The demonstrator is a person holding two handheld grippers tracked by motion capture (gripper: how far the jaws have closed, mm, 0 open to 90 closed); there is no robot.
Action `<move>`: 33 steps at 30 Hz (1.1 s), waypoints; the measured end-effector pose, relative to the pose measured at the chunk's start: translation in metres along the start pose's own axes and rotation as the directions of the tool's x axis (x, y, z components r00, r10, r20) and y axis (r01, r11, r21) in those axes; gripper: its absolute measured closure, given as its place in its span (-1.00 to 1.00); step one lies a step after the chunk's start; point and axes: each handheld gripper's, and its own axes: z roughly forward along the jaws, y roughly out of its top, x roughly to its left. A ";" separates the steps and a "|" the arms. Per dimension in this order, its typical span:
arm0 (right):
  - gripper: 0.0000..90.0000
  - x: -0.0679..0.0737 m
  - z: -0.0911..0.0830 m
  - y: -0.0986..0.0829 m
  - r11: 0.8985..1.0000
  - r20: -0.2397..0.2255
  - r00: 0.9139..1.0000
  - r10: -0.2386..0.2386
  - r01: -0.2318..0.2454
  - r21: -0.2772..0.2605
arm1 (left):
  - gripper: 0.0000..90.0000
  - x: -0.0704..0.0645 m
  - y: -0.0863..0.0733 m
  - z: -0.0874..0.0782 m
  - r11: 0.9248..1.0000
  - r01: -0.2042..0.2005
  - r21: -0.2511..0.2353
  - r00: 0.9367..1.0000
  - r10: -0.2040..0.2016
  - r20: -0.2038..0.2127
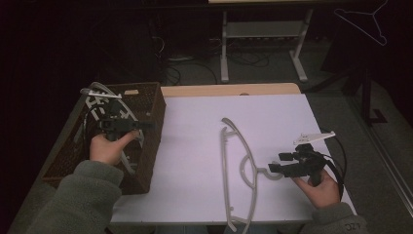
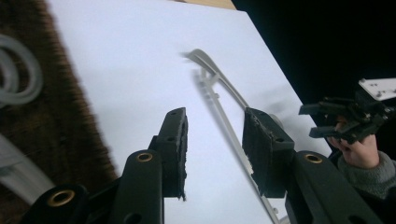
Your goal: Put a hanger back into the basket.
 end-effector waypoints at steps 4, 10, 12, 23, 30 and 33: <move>-0.31 -0.001 -0.002 -0.001 1.000 0.003 1.000 0.002 -0.002 -0.003 | 0.29 -0.011 -0.001 0.008 0.999 -0.027 0.020 1.000 0.027 0.013; -0.31 -0.002 -0.005 -0.003 1.000 0.007 1.000 0.002 -0.002 -0.003 | 0.25 -0.024 -0.004 0.020 0.998 -0.055 0.041 0.998 0.053 0.034; -0.31 -0.002 -0.006 -0.003 1.000 0.008 1.000 0.004 -0.004 -0.004 | 0.24 -0.028 -0.005 0.023 0.997 -0.063 0.047 0.997 0.061 0.041; -0.32 -0.005 -0.010 -0.007 1.000 0.021 1.000 0.006 -0.006 -0.008 | 0.18 -0.047 -0.008 0.041 0.993 -0.102 0.066 0.993 0.097 0.070; -0.32 -0.006 -0.007 -0.007 1.000 0.025 1.000 0.013 -0.013 0.010 | 0.15 -0.064 -0.011 0.054 0.987 -0.140 0.085 0.987 0.132 0.092; -0.31 -0.009 -0.005 -0.007 1.000 0.035 0.999 0.020 -0.021 0.019 | 0.13 -0.068 -0.013 0.062 0.984 -0.149 0.100 0.985 0.139 0.103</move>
